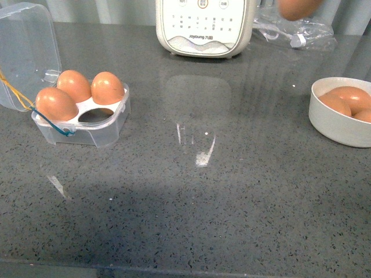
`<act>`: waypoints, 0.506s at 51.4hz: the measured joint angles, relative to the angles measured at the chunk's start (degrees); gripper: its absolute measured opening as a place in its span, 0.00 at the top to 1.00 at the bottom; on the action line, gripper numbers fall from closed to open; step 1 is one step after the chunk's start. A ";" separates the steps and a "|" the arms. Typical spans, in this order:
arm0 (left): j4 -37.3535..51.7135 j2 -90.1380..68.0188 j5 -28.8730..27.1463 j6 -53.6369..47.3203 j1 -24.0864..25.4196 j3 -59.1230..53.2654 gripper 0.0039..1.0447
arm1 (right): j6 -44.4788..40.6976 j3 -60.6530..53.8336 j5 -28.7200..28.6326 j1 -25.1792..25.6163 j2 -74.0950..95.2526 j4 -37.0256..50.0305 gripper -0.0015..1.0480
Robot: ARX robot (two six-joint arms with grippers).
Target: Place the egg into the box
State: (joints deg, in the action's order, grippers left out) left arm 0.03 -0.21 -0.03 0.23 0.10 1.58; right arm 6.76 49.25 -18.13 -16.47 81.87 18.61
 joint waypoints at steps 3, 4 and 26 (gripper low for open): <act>0.00 0.00 0.00 0.00 0.00 0.00 0.06 | -0.17 1.53 -2.64 -3.52 2.27 0.63 0.63; 0.00 0.00 0.00 0.00 0.00 0.00 0.06 | -0.44 2.05 -3.58 -4.61 3.19 0.79 0.63; 0.00 0.00 0.00 0.00 0.00 0.00 0.06 | -5.14 13.49 -8.02 -15.47 18.80 -2.10 0.63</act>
State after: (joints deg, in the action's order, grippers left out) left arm 0.03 -0.21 -0.03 0.23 0.10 1.58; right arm 1.63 62.74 -26.15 -31.94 100.66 16.51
